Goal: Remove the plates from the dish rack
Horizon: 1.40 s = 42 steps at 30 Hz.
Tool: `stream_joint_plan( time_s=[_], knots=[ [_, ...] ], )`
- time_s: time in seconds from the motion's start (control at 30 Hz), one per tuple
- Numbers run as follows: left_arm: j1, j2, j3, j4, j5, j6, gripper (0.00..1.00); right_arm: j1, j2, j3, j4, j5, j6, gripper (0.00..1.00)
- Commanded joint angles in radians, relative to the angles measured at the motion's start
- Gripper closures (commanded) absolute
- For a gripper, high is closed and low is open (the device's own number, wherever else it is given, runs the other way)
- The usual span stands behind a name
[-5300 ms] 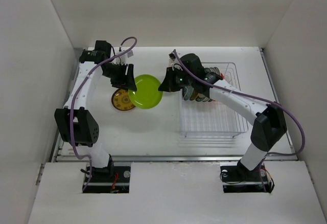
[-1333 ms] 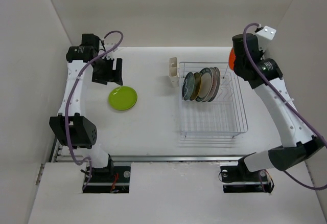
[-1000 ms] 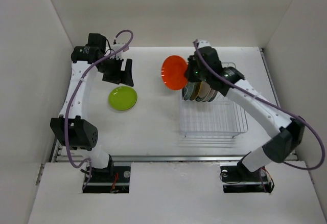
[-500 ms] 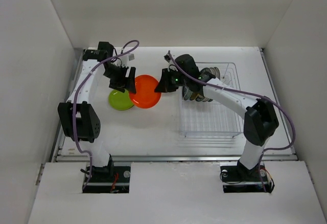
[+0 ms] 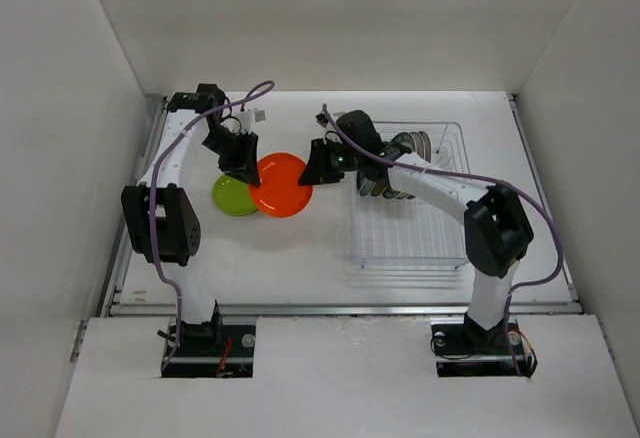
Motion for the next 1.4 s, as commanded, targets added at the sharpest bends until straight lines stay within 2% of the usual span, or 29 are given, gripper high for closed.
stream_joint_plan(
  time_s=[0.0, 0.03, 0.07, 0.1, 0.17, 0.4, 0.53, 0.6, 0.73, 0.93, 1.07, 1.13, 1.17, 1.3, 1.37],
  knots=[
    [-0.003, 0.004, 0.068, -0.041, 0.032, -0.019, 1.00, 0.038, 0.004, 0.073, 0.003, -0.012, 0.005, 0.74],
    [0.012, 0.004, 0.068, -0.055, 0.046, -0.019, 1.00, 0.038, 0.004, 0.085, -0.007, -0.001, -0.004, 0.66],
    [0.024, 0.004, 0.068, -0.055, 0.046, -0.019, 1.00, 0.038, 0.004, 0.085, -0.007, 0.009, -0.004, 0.46],
    [0.024, 0.004, 0.068, -0.055, 0.046, -0.019, 1.00, 0.038, 0.004, 0.085, -0.017, 0.029, -0.004, 0.37],
    [0.034, 0.004, 0.068, -0.055, 0.013, -0.028, 1.00, 0.038, 0.004, 0.085, -0.036, 0.052, -0.004, 0.25],
    [0.150, 0.028, 0.033, 0.011, -0.082, -0.076, 1.00, 0.038, 0.001, 0.168, -0.155, 0.178, -0.004, 0.22],
    [0.222, 0.090, 0.056, 0.009, -0.177, -0.145, 1.00, 0.038, -0.063, 0.189, -0.249, 0.347, 0.005, 0.22],
    [0.244, 0.114, 0.065, 0.000, -0.178, -0.156, 1.00, 0.038, -0.109, 0.212, -0.313, 0.468, 0.005, 0.22],
    [0.244, 0.186, 0.065, 0.000, -0.191, -0.156, 1.00, 0.038, -0.186, 0.226, -0.376, 0.606, 0.005, 0.19],
    [0.244, 0.255, 0.075, 0.009, -0.256, -0.185, 1.00, 0.038, -0.292, 0.196, -0.405, 0.648, 0.005, 0.19],
    [0.244, 0.255, 0.075, 0.009, -0.296, -0.185, 0.67, 0.038, -0.316, 0.205, -0.451, 0.706, 0.005, 0.14],
    [0.244, 0.246, 0.075, 0.009, -0.308, -0.176, 0.57, 0.038, -0.327, 0.222, -0.490, 0.767, 0.023, 0.11],
    [0.244, 0.246, 0.075, 0.009, -0.308, -0.165, 0.47, 0.038, -0.336, 0.240, -0.532, 0.792, 0.023, 0.11],
    [0.244, 0.228, 0.075, -0.003, -0.322, -0.134, 0.39, -0.002, -0.368, 0.252, -0.628, 0.919, 0.057, 0.09],
    [0.235, 0.217, 0.075, -0.015, -0.331, -0.119, 0.39, -0.043, -0.387, 0.231, -0.655, 0.988, 0.085, 0.07]
  ],
)
